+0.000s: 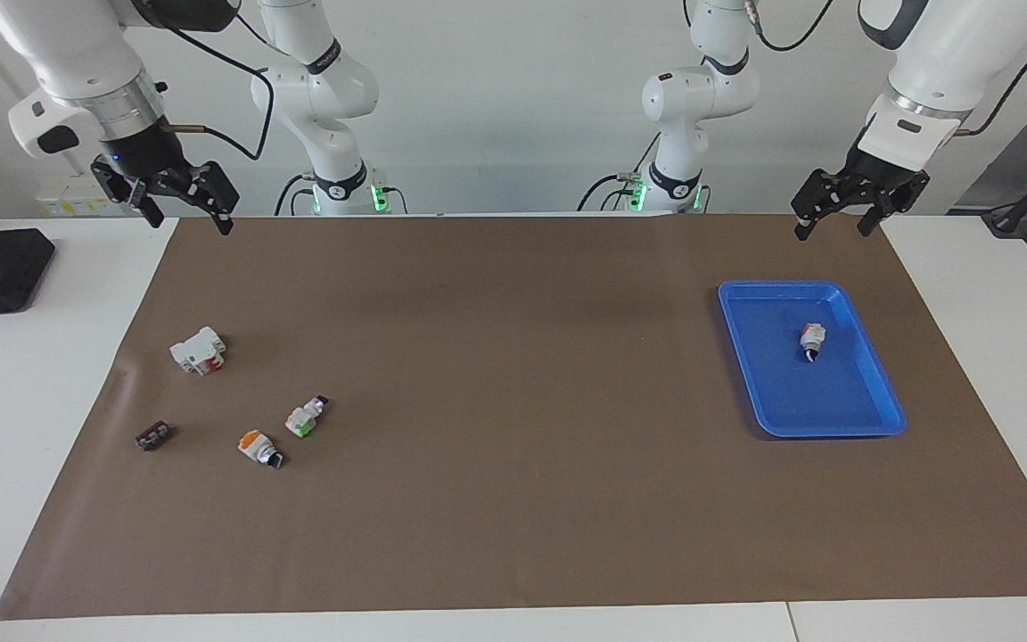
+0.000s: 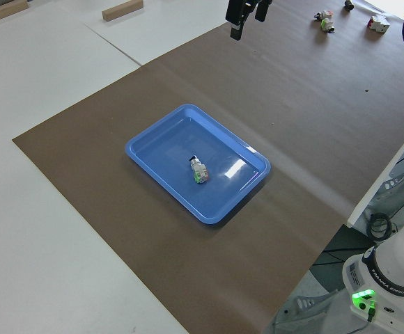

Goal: Turn and place switch with both arms
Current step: 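Move the right gripper toward the small white-and-orange switch, then lower the right gripper and grasp the white-and-orange switch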

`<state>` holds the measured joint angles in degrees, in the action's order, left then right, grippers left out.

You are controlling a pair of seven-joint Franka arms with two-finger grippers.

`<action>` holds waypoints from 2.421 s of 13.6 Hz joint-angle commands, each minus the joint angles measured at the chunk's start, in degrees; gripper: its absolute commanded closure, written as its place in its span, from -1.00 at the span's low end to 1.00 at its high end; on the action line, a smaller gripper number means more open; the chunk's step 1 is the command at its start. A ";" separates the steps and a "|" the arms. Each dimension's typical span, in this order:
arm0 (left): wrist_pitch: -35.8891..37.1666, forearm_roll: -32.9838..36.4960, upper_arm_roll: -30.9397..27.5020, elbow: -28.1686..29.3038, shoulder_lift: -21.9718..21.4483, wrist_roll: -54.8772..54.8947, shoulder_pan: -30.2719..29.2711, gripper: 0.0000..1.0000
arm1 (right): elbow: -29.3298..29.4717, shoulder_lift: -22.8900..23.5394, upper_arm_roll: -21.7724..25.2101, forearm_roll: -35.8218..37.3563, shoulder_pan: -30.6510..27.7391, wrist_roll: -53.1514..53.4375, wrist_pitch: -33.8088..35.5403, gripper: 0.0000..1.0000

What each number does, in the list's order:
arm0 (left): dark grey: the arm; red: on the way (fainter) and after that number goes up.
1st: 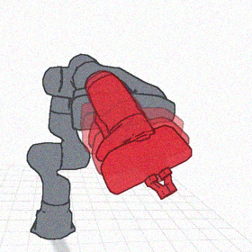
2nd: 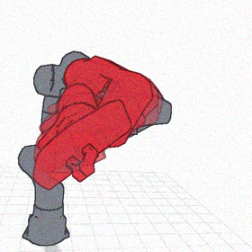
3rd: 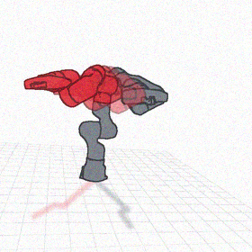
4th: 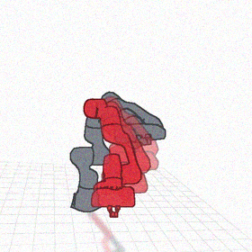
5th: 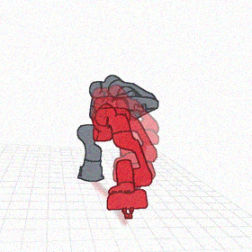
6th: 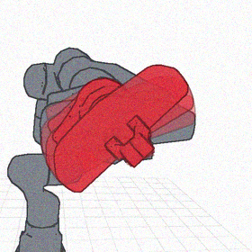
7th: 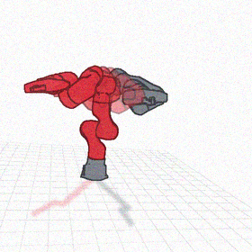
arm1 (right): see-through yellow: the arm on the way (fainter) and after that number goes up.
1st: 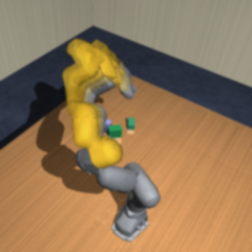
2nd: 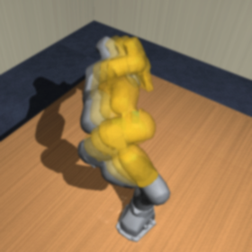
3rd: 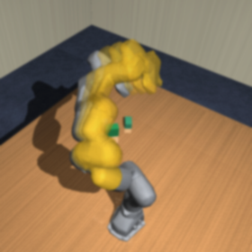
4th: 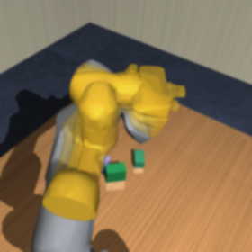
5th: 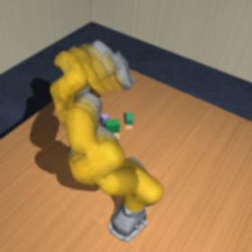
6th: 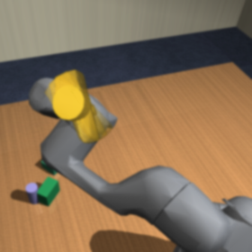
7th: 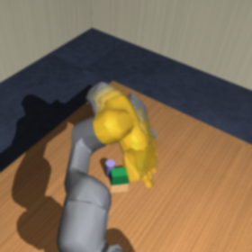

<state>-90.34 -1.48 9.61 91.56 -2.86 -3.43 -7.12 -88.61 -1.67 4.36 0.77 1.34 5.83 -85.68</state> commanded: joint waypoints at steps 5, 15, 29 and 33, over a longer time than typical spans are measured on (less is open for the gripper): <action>0.26 -0.46 0.06 1.34 -1.36 -0.17 -0.43 -1.00 | -0.86 -1.14 0.21 0.81 -0.46 -0.38 -0.45 -1.00; 0.26 -0.54 0.06 1.34 -1.36 -0.17 -0.43 -1.00 | -11.24 3.31 -0.31 0.29 2.35 9.71 -23.20 -1.00; 0.26 -0.54 0.06 1.34 -1.36 -0.17 -0.43 -1.00 | -20.10 24.17 -0.49 -4.81 4.20 27.57 -46.85 -1.00; 0.26 -0.46 0.06 1.34 -1.36 -0.17 -0.43 -1.00 | -19.94 25.84 -0.49 -4.81 4.20 28.27 -49.76 -1.00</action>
<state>-90.34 -1.48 9.61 91.56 -2.86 -3.43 -7.12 -108.17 23.63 4.10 -3.29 5.81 33.24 -133.35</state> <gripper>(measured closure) 0.000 0.000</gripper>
